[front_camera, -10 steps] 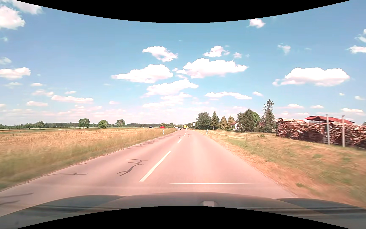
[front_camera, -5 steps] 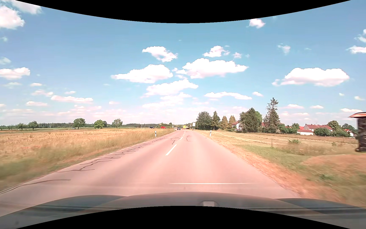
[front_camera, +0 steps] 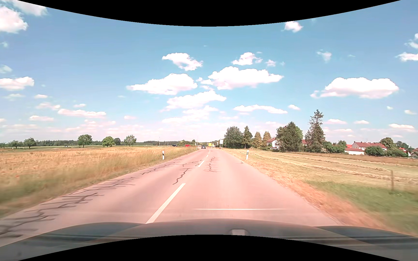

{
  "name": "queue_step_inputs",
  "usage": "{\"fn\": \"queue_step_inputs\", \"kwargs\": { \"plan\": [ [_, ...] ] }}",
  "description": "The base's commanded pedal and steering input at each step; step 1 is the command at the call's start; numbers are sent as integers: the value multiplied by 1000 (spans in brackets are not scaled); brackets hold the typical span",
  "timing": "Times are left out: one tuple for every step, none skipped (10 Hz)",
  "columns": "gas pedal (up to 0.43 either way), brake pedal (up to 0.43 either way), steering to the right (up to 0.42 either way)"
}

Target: Follow the waypoints while adhering to traffic rules and regulations

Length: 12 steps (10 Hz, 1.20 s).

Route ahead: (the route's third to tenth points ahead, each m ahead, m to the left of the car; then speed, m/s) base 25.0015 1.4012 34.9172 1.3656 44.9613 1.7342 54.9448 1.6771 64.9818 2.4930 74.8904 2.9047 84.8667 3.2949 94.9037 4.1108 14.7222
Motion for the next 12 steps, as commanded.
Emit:
{"fn": "queue_step_inputs", "kwargs": {
  "plan": [
    [118, 0, 1],
    [110, 0, 1],
    [98, 0, 1],
    [98, 0, 1],
    [87, 0, 1],
    [87, 0, 1],
    [87, 0, 0],
    [87, 0, 0],
    [87, 0, 0],
    [87, 0, 0],
    [87, 0, 0],
    [87, 0, -1]
  ]
}}
